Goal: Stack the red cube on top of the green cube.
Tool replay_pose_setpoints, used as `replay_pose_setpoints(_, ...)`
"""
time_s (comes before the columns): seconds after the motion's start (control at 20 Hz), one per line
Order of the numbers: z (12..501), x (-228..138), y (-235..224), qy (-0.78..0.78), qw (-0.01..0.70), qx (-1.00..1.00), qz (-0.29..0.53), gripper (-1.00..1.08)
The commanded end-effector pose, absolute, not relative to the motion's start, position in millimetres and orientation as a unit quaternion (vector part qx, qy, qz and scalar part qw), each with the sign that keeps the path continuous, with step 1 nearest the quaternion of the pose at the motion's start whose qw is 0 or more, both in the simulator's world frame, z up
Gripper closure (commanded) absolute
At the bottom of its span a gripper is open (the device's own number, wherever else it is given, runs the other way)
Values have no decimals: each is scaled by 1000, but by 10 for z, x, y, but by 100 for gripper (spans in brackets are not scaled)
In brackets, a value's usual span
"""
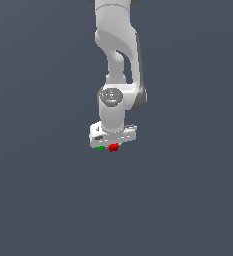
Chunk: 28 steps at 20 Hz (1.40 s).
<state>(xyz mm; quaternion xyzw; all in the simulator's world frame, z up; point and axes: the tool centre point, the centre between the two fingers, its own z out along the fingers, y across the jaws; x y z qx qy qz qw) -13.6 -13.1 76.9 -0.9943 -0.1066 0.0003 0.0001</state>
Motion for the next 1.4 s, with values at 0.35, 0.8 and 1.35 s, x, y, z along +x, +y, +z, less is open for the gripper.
replay_pose_setpoints(0.35, 623, -504, -755, -107, 0, -994, 0, 108)
replay_pose_setpoints(0.8, 598, -545, -858, -107, 0, -994, 0, 108)
replay_pose_setpoints(1.35, 598, -543, -855, -107, 0, -994, 0, -92)
